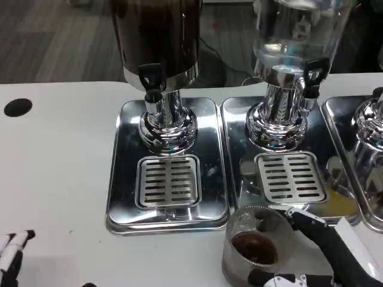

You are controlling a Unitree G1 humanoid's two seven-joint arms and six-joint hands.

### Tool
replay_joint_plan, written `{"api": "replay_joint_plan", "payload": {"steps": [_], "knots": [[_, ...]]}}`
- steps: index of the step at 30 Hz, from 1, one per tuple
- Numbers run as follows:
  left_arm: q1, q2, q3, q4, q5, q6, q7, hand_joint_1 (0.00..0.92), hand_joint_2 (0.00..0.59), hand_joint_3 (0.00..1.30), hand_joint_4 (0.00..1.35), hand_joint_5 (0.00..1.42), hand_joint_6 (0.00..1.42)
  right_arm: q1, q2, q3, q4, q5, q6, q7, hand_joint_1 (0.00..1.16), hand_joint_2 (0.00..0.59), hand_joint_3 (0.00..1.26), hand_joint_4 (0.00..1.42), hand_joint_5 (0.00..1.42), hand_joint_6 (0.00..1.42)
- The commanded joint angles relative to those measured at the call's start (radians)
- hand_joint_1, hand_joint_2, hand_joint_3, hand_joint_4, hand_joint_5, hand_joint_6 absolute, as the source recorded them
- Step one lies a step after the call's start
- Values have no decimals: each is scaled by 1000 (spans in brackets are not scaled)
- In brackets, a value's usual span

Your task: Grasp the cup under the faucet to collect the drink, then remove the cup.

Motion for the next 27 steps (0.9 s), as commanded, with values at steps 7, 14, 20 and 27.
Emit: {"api": "replay_joint_plan", "payload": {"steps": [7,14,20,27], "knots": [[-6,-8,63,-33,-32,-9,-15,0,77,153,11,130,412,-52,6,-28,159,-71,-215,-134,642,138,453,465,380,181],[-19,-8,80,-44,-41,-7,-35,0,77,153,16,130,414,-97,0,-38,265,-220,-325,-289,642,138,453,464,380,180],[-31,-11,87,-37,-53,-7,-46,0,77,153,19,130,415,-109,-23,-26,273,-348,-344,-395,646,141,453,464,380,179],[-42,-11,94,-34,-60,-7,-55,0,77,163,21,131,429,-119,-41,4,303,-387,-331,-445,644,139,442,433,356,147]]}}
